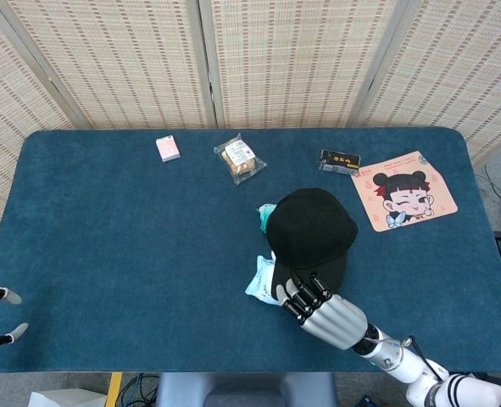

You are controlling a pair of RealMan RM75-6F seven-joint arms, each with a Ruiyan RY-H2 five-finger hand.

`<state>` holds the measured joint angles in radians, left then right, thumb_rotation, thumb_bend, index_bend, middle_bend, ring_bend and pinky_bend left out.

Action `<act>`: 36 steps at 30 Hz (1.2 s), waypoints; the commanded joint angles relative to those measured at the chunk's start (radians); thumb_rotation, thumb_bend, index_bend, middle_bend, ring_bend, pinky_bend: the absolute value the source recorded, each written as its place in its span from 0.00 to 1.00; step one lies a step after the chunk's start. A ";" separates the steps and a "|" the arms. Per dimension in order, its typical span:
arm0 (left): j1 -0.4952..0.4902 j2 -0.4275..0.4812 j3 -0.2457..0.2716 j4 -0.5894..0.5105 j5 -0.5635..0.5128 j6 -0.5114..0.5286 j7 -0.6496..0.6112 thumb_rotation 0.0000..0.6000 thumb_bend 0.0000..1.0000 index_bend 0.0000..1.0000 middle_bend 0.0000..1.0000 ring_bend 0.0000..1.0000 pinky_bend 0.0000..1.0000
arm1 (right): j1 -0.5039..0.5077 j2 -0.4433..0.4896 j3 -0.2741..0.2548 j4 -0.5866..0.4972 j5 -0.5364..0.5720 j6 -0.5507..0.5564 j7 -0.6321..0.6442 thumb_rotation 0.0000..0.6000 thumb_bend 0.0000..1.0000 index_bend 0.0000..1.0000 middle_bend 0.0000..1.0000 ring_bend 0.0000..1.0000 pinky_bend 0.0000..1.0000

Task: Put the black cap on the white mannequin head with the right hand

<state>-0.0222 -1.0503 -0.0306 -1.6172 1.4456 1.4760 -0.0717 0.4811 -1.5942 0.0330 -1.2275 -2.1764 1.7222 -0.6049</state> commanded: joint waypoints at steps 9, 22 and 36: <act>0.000 0.000 0.000 -0.001 0.000 0.000 0.003 1.00 0.12 0.47 0.45 0.35 0.54 | -0.039 0.041 -0.008 -0.039 0.007 0.036 0.012 1.00 0.32 0.16 0.48 0.30 0.52; -0.005 -0.005 0.006 -0.004 0.004 -0.011 0.020 1.00 0.12 0.47 0.45 0.35 0.54 | -0.141 0.137 -0.012 -0.098 0.063 0.100 0.016 1.00 0.32 0.14 0.47 0.30 0.52; -0.009 -0.009 0.010 -0.008 0.008 -0.016 0.030 1.00 0.12 0.47 0.45 0.35 0.54 | -0.275 0.259 -0.014 -0.212 0.192 0.106 0.003 1.00 0.32 0.14 0.46 0.30 0.52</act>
<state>-0.0309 -1.0590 -0.0209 -1.6253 1.4534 1.4607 -0.0415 0.2208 -1.3479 0.0191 -1.4256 -2.0018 1.8334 -0.6006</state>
